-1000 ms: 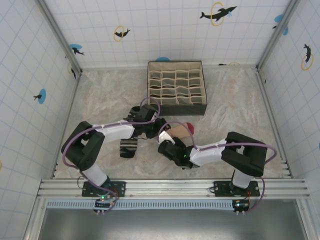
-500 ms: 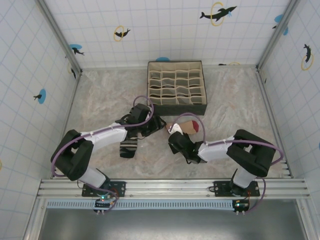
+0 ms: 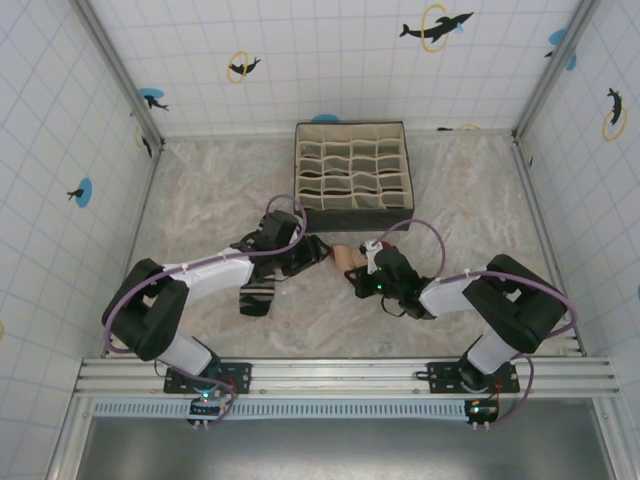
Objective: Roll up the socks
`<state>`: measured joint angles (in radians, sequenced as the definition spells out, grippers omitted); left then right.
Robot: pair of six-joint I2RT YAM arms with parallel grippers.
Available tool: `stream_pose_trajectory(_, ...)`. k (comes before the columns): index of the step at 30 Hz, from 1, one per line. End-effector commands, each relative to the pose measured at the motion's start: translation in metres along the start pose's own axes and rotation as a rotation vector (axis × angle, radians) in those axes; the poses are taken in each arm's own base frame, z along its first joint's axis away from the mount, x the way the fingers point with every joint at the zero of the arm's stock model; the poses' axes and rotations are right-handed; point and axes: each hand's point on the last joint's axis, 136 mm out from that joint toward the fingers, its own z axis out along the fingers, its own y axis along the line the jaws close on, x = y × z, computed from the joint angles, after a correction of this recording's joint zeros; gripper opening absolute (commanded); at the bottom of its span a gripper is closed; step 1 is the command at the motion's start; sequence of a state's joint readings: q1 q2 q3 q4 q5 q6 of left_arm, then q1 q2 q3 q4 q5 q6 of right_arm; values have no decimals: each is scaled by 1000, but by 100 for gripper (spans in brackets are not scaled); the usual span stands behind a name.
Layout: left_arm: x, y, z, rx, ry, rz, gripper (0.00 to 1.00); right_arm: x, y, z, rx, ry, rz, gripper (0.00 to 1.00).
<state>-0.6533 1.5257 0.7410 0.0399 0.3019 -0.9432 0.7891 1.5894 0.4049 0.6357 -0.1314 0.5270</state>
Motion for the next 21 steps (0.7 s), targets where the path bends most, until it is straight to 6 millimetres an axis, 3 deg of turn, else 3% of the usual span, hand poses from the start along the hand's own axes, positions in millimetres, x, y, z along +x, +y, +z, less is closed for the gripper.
stream_pose_trajectory(1, 4, -1, 5, 39, 18, 12, 70, 72, -12, -11, -50, 268, 221, 0)
stream_pose_trajectory(9, 14, -10, 16, 88, 59, 84, 65, 64, -23, -16, -106, 290, 463, 0)
stream_pose_trajectory(16, 29, -20, 34, 101, 101, 127, 62, 76, -43, -15, -41, 317, 610, 0)
stream_pose_trajectory(21, 29, -16, 45, 81, 103, 113, 62, 87, -57, -17, 34, 330, 686, 0)
